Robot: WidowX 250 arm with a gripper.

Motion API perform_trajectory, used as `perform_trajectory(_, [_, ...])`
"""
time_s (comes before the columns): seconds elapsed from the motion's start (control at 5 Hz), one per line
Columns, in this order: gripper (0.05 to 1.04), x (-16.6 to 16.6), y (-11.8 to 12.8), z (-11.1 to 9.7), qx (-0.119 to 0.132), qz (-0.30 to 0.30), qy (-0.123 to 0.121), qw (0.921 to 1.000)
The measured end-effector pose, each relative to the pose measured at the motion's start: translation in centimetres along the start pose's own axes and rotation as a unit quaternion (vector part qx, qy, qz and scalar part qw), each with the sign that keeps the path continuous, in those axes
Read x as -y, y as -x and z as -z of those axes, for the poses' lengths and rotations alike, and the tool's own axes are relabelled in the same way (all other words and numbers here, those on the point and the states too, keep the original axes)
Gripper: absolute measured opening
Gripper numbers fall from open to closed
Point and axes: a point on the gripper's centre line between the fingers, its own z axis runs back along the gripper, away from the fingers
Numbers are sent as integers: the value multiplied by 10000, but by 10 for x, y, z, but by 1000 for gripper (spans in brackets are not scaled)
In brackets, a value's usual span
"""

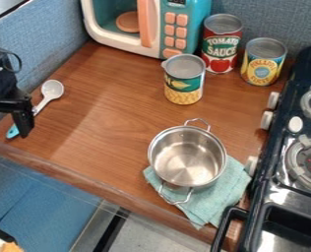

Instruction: Put the spoon to the middle right side of the can

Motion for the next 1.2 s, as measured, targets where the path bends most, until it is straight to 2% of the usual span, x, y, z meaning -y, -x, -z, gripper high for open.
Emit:
perform_trajectory(0.2, [999, -7, -8, 12, -120, -22, -121, 9999])
perform_trajectory(0.4, [999, -7, -22, 14, -48, 40, -223, 9997])
perform_trajectory(0.6, [999, -5, -41, 8, 135, 183, -373, 9990])
perform_trajectory(0.8, [949, 4, -46, 18, 28, 251, -371, 9990])
perform_trajectory(1.2, [350, 13, -49, 31, 64, 212, -231, 9995])
